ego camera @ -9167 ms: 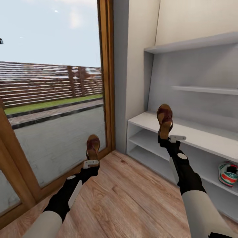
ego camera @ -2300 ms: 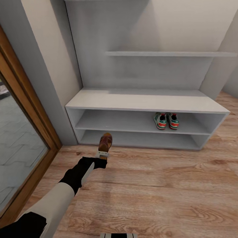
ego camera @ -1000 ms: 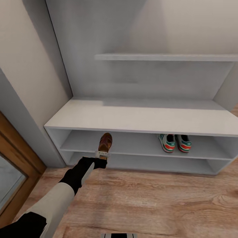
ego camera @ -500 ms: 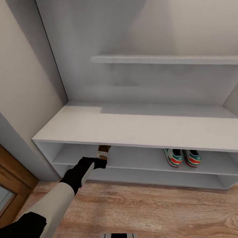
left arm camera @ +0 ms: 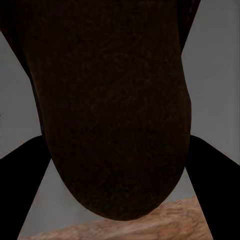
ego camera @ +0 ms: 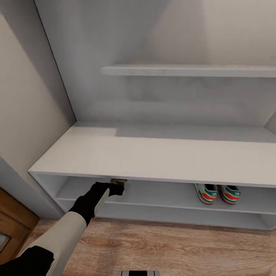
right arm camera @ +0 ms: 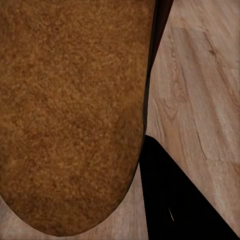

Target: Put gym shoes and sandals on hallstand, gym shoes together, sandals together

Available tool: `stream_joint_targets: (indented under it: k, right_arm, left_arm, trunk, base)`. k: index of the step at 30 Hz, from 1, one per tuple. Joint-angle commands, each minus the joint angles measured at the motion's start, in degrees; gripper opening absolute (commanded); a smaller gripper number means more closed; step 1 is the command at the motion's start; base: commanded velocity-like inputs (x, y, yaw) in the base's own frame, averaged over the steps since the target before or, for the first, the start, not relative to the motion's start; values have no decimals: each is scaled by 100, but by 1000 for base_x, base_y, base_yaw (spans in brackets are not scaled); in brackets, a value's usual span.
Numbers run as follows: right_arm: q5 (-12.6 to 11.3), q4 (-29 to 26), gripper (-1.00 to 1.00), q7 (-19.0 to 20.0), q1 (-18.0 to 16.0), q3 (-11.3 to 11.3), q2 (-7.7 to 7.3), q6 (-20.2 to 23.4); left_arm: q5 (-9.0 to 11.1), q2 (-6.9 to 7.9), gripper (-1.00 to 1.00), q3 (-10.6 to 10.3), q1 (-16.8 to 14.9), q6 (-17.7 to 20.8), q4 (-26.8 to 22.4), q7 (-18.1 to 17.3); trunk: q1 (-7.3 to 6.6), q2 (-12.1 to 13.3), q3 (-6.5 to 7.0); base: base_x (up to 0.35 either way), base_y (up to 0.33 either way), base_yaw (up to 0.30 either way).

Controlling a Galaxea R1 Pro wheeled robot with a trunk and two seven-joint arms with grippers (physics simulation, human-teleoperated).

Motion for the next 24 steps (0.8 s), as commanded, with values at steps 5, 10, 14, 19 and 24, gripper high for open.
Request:
stream_joint_targets:
  k: [5,10,14,19,24]
  right_arm:
    - [-3,-4,-100,-14,-8,-2,1,24]
    - [-3,-4,-100,-14,-6,-2,0,20]
    - [-3,-4,-100,-14,-8,-2,0,25]
    - [-3,-4,-100,-14,-6,-2,-1,24]
    - [-3,-4,-100,-14,-6,-2,-1,20]
  left_arm:
    - [57,3,-100,-12,-3,34,-6,19]
    - [57,8,-100,-4,-3,37,-5,19]
    - [57,8,100,-4,-3,38,-1,19]
    - [57,19,100,54,-3,32,-5,19]
    - [57,20,100,235,-3,26,-6,19]
  trunk:
    - [-1,-2,-5]
    - [-1,-2,-5]
    - [-1,-2,-5]
    - [-1,-2,-5]
    - [-1,-2,-5]
  base:
    - [2,0,0]
    - [0,0,0]
    - [0,0,0]
    - [0,0,0]
    - [-83,0,0]
